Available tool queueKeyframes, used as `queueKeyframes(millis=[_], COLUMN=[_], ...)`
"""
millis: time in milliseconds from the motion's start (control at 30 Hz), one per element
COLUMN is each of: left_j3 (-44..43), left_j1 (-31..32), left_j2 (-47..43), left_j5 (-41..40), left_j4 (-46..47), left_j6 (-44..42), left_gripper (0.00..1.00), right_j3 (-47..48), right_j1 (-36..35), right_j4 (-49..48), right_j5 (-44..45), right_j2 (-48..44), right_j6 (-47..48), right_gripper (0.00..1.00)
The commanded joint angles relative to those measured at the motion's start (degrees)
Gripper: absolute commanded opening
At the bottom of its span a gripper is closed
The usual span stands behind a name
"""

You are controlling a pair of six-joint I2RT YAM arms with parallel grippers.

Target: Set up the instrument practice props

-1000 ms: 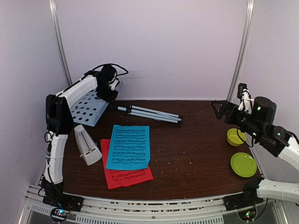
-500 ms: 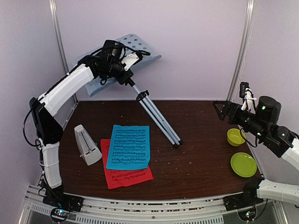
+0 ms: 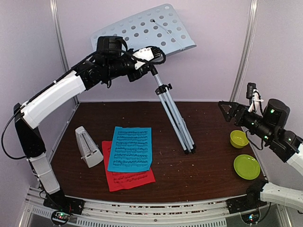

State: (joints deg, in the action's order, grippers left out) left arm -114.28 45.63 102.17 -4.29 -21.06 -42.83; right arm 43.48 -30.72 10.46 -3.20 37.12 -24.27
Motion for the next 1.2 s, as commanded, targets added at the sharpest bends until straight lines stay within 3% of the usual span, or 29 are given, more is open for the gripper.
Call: queueKeyframes(millis=[0, 300, 600, 833, 1000, 1167], left_j3=[-0.6, 2.9, 8.2, 11.9, 12.5, 13.6], left_j1=[1.6, 3.2, 5.5, 8.3, 11.3, 13.8], left_j2=[-8.6, -14.6, -20.7, -25.2, -26.8, -27.4], left_j5=[5.2, 15.8, 24.3, 31.3, 32.7, 32.6], left_j4=[27.3, 28.7, 31.7, 30.0, 25.9, 24.2], left_j6=[-5.6, -7.6, -5.2, -4.5, -6.5, -8.3], left_gripper=[0.0, 0.0, 0.0, 0.0, 0.0, 0.0], right_j3=[-1.1, 1.0, 3.6, 6.4, 9.4, 12.3], right_j1=[0.9, 1.1, 1.2, 1.2, 1.1, -0.6], right_j4=[-3.0, -5.3, -8.0, -18.6, -26.5, -28.9], right_j5=[-1.3, -7.4, -21.0, -30.3, -38.9, -41.2], right_j2=[-0.7, 0.1, 6.5, 11.6, 15.7, 17.7], right_j6=[-0.7, -2.4, -1.1, -8.7, -17.3, -21.7], right_gripper=[1.0, 1.0, 0.99, 0.99, 1.0, 0.99])
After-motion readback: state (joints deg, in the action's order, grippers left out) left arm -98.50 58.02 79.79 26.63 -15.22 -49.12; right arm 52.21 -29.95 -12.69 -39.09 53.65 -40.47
